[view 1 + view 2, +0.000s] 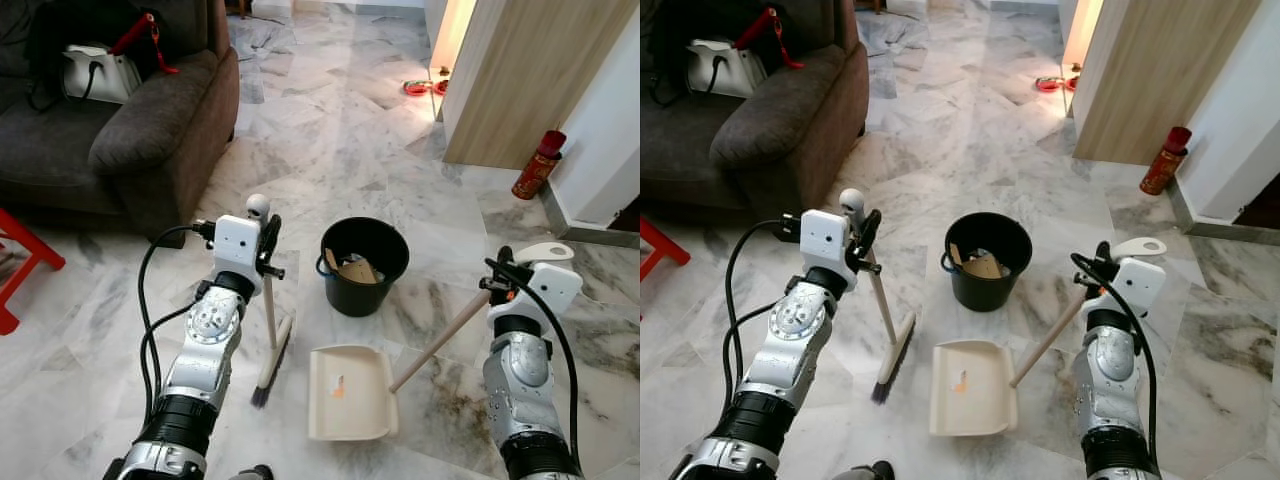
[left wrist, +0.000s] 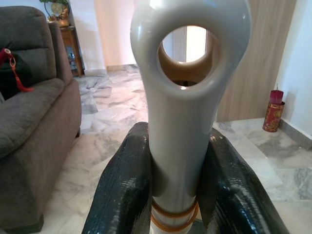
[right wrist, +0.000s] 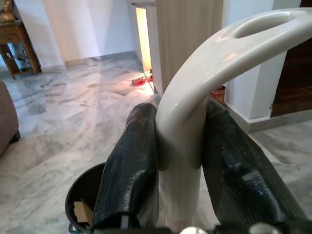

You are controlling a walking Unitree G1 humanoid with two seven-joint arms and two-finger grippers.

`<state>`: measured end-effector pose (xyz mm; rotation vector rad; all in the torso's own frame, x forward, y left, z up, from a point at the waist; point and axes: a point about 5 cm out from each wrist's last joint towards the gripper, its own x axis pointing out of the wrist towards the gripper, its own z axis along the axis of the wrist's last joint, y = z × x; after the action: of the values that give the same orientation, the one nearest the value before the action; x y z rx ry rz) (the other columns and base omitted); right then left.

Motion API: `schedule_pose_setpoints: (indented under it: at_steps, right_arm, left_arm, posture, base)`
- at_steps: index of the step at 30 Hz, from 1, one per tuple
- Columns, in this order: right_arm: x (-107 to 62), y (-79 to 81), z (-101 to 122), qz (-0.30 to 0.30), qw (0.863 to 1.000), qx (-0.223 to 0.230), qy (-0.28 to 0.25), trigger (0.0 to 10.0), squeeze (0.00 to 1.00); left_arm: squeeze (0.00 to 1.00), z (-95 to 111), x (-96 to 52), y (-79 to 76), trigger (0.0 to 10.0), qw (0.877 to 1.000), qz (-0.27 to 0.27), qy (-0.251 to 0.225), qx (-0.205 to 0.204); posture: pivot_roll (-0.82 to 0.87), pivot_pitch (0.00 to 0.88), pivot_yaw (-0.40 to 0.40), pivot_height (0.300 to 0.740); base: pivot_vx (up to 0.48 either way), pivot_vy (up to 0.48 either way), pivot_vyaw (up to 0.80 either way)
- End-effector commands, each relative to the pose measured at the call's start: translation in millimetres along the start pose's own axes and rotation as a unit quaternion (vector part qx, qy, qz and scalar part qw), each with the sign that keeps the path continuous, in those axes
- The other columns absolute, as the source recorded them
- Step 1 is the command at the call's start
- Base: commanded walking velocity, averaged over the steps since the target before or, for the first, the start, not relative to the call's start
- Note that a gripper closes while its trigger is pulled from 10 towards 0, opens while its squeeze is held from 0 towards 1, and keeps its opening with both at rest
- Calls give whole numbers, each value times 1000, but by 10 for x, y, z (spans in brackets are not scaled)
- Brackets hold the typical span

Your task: Sweep floor

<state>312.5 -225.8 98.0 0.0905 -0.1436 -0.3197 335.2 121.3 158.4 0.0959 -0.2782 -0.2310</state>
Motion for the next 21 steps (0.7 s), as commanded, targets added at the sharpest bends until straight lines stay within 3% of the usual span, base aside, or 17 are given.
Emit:
schedule_pose_setpoints:
  at_steps: [1,5,21]
  right_arm:
    - [-15,-26,20,-6,1000,1,-9,10000,0]
    - [-33,-48,-7,-10,1000,5,-1,10000,0]
    - [-54,-50,-29,-10,1000,-6,7,10000,0]
  left_arm:
    - [0,108,38,-46,10000,1000,-8,-27,0]
    - [0,91,32,-83,10000,1000,-12,-24,-4]
    - [0,83,72,-76,10000,1000,-12,-21,-9]
  posture:
    - [75,144,-43,740]
    - [67,147,-41,740]
    - [63,154,-34,740]
  base:
    - [0,0,0]
    - [0,0,0]
    - [0,0,-800]
